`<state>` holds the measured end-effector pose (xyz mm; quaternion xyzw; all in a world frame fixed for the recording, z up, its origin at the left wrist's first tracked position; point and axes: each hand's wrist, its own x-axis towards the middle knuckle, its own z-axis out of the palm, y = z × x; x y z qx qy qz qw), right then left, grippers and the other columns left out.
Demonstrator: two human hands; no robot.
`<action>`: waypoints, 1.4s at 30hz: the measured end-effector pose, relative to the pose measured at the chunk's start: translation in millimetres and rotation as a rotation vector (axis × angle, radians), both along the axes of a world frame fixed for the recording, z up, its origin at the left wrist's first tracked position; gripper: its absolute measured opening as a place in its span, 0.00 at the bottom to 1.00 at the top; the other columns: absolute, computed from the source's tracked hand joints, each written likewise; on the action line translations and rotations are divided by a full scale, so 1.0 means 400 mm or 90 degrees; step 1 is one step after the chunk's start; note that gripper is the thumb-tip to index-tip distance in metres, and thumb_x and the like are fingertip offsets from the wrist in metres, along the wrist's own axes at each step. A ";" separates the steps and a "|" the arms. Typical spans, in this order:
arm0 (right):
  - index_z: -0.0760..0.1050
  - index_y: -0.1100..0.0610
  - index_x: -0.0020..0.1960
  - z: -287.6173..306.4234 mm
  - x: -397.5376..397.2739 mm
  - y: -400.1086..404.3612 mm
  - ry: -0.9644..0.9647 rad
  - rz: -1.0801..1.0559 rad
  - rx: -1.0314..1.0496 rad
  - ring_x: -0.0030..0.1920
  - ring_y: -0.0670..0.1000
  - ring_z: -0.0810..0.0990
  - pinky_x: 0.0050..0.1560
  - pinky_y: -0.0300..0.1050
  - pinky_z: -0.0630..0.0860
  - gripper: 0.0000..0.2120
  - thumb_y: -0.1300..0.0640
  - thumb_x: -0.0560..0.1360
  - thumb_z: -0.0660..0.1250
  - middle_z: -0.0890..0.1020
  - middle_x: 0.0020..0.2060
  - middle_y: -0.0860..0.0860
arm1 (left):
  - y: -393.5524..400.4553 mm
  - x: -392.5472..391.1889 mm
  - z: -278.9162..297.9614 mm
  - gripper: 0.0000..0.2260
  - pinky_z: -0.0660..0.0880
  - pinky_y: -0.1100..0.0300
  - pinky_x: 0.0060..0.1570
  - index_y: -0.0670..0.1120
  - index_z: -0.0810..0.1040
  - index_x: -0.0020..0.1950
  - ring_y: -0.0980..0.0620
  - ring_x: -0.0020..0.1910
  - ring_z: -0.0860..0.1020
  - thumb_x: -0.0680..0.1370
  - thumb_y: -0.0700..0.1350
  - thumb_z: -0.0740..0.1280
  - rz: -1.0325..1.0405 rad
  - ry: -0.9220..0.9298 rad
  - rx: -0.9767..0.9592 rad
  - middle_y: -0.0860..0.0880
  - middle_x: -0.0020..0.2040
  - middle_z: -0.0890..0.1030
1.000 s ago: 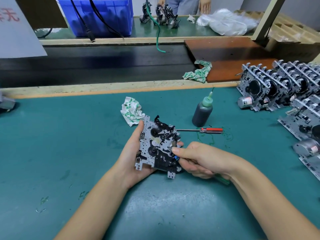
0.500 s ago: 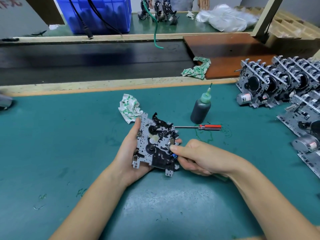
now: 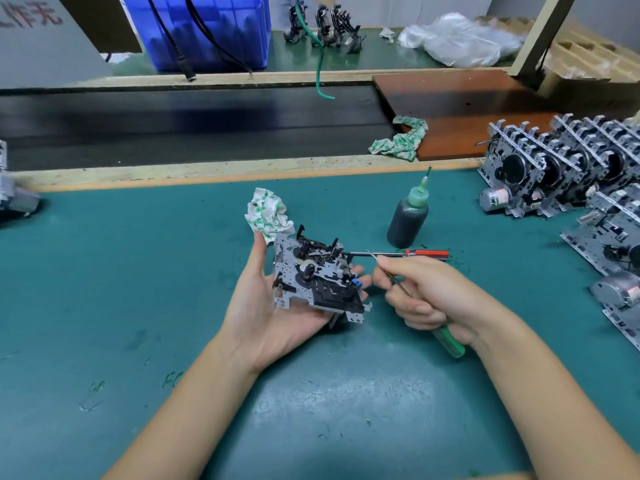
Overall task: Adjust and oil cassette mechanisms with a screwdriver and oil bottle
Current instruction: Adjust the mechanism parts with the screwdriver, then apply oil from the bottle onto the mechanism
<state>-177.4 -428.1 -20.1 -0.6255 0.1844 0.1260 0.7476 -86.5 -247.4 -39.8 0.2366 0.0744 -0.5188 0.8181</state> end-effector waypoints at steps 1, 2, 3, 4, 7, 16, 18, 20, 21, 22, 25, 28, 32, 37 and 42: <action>0.67 0.58 0.36 -0.001 -0.001 0.000 0.001 0.001 -0.002 0.14 0.42 0.53 0.19 0.27 0.50 0.16 0.52 0.81 0.55 0.62 0.16 0.48 | 0.000 -0.001 0.000 0.42 0.63 0.38 0.67 0.28 0.72 0.62 0.30 0.62 0.73 0.73 0.69 0.59 0.007 0.011 -0.008 0.27 0.64 0.71; 0.67 0.58 0.36 -0.002 -0.002 0.001 0.002 0.003 -0.003 0.14 0.42 0.53 0.19 0.27 0.51 0.16 0.52 0.80 0.56 0.61 0.16 0.48 | 0.000 -0.002 0.000 0.42 0.63 0.38 0.67 0.28 0.72 0.62 0.30 0.63 0.72 0.73 0.68 0.59 0.012 0.017 -0.014 0.27 0.64 0.71; 0.68 0.58 0.35 -0.004 -0.002 0.002 0.004 0.003 -0.004 0.14 0.43 0.53 0.19 0.27 0.51 0.17 0.52 0.80 0.56 0.61 0.17 0.48 | 0.000 -0.003 -0.001 0.41 0.63 0.38 0.67 0.29 0.72 0.62 0.31 0.63 0.72 0.73 0.68 0.60 0.016 0.022 -0.019 0.27 0.64 0.71; 0.68 0.57 0.35 -0.005 -0.002 0.002 0.006 0.002 -0.005 0.14 0.43 0.53 0.18 0.28 0.51 0.17 0.52 0.80 0.56 0.60 0.17 0.49 | -0.001 -0.004 -0.001 0.41 0.63 0.38 0.67 0.29 0.73 0.62 0.31 0.63 0.72 0.73 0.68 0.60 0.019 0.029 -0.022 0.28 0.64 0.71; 0.68 0.57 0.32 -0.007 0.000 0.002 0.008 -0.006 -0.014 0.14 0.43 0.53 0.17 0.28 0.51 0.19 0.52 0.80 0.57 0.62 0.18 0.51 | -0.001 -0.004 -0.002 0.41 0.64 0.37 0.66 0.30 0.74 0.62 0.32 0.64 0.72 0.73 0.68 0.60 0.016 0.033 -0.025 0.29 0.65 0.71; 0.75 0.58 0.31 -0.017 0.012 0.017 -0.100 -0.065 -0.247 0.26 0.56 0.75 0.24 0.39 0.60 0.23 0.51 0.81 0.55 0.70 0.16 0.51 | 0.007 0.007 -0.011 0.41 0.64 0.39 0.65 0.34 0.71 0.68 0.30 0.63 0.72 0.74 0.69 0.56 -0.031 -0.019 0.000 0.29 0.65 0.71; 0.79 0.56 0.34 -0.029 0.014 0.024 -0.160 -0.155 -0.381 0.25 0.50 0.75 0.30 0.44 0.69 0.22 0.51 0.81 0.56 0.77 0.21 0.50 | 0.010 0.014 -0.015 0.36 0.66 0.41 0.65 0.35 0.73 0.66 0.30 0.63 0.72 0.77 0.66 0.54 -0.026 -0.036 0.020 0.31 0.65 0.72; 0.80 0.53 0.39 -0.041 0.013 0.025 -0.232 -0.277 -0.577 0.30 0.46 0.78 0.40 0.48 0.75 0.16 0.50 0.80 0.59 0.80 0.28 0.47 | 0.013 0.018 -0.019 0.33 0.67 0.41 0.63 0.36 0.75 0.63 0.31 0.62 0.74 0.79 0.64 0.54 -0.017 -0.053 0.034 0.31 0.64 0.73; 0.79 0.51 0.42 -0.042 0.013 0.024 -0.276 -0.360 -0.627 0.35 0.47 0.78 0.42 0.51 0.75 0.11 0.50 0.79 0.61 0.80 0.31 0.44 | 0.015 0.018 -0.021 0.32 0.67 0.41 0.63 0.36 0.76 0.63 0.31 0.62 0.74 0.79 0.63 0.54 -0.014 -0.057 0.034 0.31 0.64 0.74; 0.76 0.50 0.45 -0.041 0.014 0.020 -0.315 -0.435 -0.648 0.38 0.49 0.77 0.44 0.52 0.75 0.05 0.51 0.76 0.63 0.78 0.35 0.42 | 0.016 0.017 -0.022 0.31 0.67 0.40 0.63 0.36 0.77 0.62 0.31 0.62 0.74 0.79 0.62 0.54 -0.014 -0.062 0.031 0.32 0.64 0.74; 0.67 0.49 0.56 -0.050 0.027 -0.006 -0.317 -0.526 -0.621 0.48 0.50 0.71 0.51 0.52 0.72 0.18 0.53 0.71 0.71 0.72 0.47 0.47 | 0.017 0.011 -0.025 0.30 0.67 0.37 0.64 0.35 0.76 0.62 0.30 0.63 0.72 0.80 0.61 0.54 -0.030 -0.067 0.009 0.31 0.65 0.73; 0.67 0.53 0.64 -0.063 0.049 -0.032 -0.174 -0.420 -0.557 0.57 0.50 0.73 0.59 0.48 0.70 0.26 0.55 0.70 0.74 0.74 0.58 0.50 | 0.015 0.005 -0.025 0.30 0.67 0.34 0.63 0.34 0.73 0.65 0.29 0.65 0.70 0.80 0.60 0.54 -0.064 -0.065 -0.030 0.30 0.67 0.70; 0.67 0.52 0.55 -0.076 0.055 -0.039 -0.162 -0.380 -0.472 0.56 0.47 0.75 0.53 0.37 0.68 0.14 0.57 0.74 0.70 0.77 0.52 0.45 | 0.011 0.005 -0.031 0.31 0.67 0.36 0.64 0.35 0.74 0.66 0.31 0.66 0.69 0.81 0.60 0.51 -0.108 -0.078 -0.037 0.31 0.68 0.70; 0.70 0.48 0.57 -0.048 0.042 -0.027 -0.309 -0.327 -0.383 0.48 0.37 0.77 0.51 0.34 0.73 0.09 0.57 0.79 0.63 0.78 0.49 0.40 | 0.014 0.008 -0.036 0.31 0.68 0.37 0.64 0.35 0.72 0.67 0.31 0.66 0.69 0.81 0.60 0.51 -0.105 -0.082 -0.042 0.31 0.68 0.69; 0.74 0.53 0.52 -0.018 0.029 0.005 -0.305 -0.398 -0.084 0.34 0.43 0.77 0.38 0.38 0.77 0.11 0.54 0.71 0.68 0.80 0.38 0.45 | 0.013 0.014 -0.035 0.32 0.69 0.36 0.62 0.34 0.72 0.67 0.31 0.65 0.71 0.80 0.60 0.53 -0.092 -0.059 -0.052 0.30 0.67 0.69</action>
